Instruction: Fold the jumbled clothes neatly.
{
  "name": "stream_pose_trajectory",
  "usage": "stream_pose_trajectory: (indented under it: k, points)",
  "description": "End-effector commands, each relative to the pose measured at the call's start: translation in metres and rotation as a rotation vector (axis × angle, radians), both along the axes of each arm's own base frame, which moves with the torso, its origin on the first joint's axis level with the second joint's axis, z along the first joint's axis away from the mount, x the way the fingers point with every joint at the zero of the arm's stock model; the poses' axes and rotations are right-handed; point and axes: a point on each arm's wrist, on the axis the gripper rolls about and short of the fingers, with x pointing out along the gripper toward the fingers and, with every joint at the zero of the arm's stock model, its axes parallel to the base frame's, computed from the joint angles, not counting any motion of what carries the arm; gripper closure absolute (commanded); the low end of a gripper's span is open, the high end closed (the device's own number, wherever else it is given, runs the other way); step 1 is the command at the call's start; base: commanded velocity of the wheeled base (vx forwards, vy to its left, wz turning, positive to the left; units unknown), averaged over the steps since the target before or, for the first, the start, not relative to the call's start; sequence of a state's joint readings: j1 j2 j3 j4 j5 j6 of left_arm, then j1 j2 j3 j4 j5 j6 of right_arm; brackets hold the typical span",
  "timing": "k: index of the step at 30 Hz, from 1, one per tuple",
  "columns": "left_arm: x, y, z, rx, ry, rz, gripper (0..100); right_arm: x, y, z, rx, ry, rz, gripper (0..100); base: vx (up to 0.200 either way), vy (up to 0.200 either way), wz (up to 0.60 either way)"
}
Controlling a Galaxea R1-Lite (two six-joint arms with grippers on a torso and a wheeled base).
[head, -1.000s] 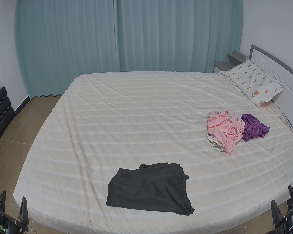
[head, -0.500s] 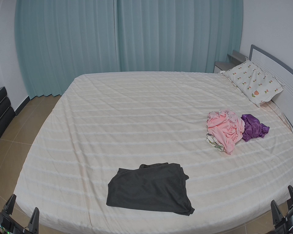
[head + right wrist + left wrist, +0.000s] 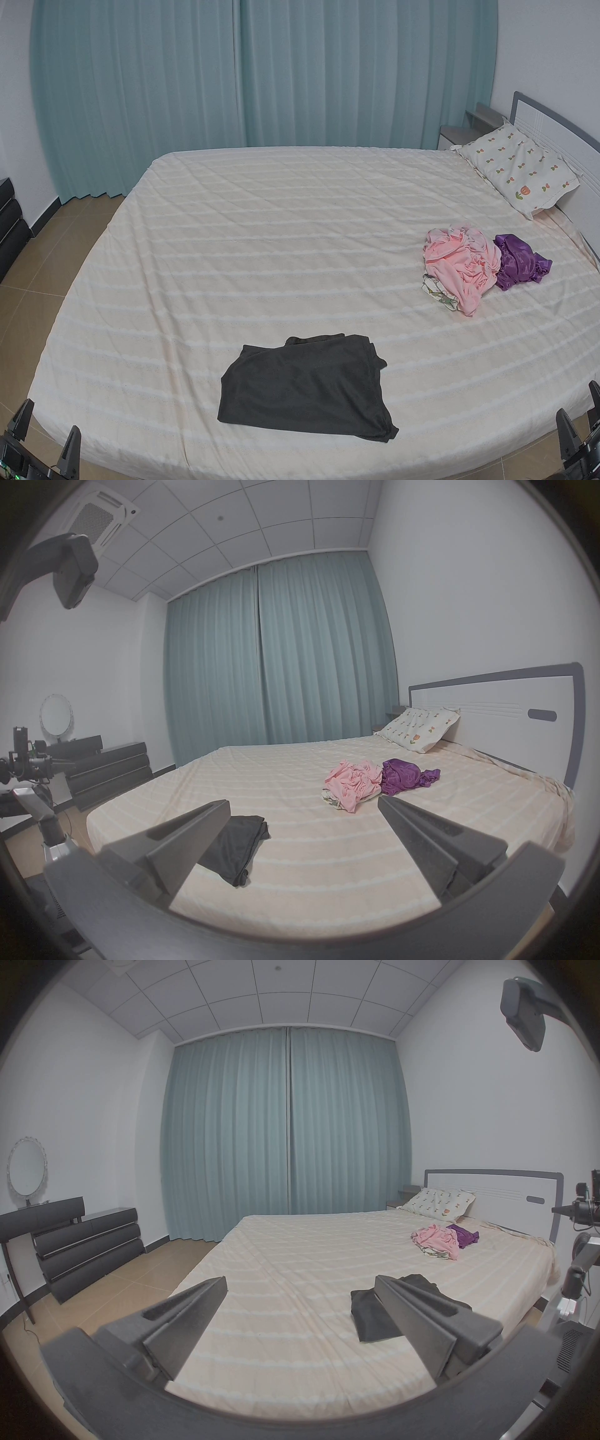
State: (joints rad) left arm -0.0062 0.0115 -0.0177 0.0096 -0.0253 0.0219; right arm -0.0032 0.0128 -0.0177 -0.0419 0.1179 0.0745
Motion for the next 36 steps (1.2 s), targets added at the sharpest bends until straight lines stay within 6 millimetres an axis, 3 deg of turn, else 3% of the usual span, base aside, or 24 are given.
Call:
stream_pose_trajectory:
  k: [1, 36]
  points:
    - [0.0006, 0.0, -0.0046, 0.0, 0.007, -0.001, 0, 0.0, 0.0, -0.0033, -0.004, -0.001, 0.0, 0, 0.0, 0.0, 0.0]
    - [0.0006, 0.0, -0.0046, 0.0, 0.007, -0.001, 0, -0.0004, 0.0007, -0.0033, -0.049, 0.001, 0.03, 0, 0.0, 0.0, 0.0]
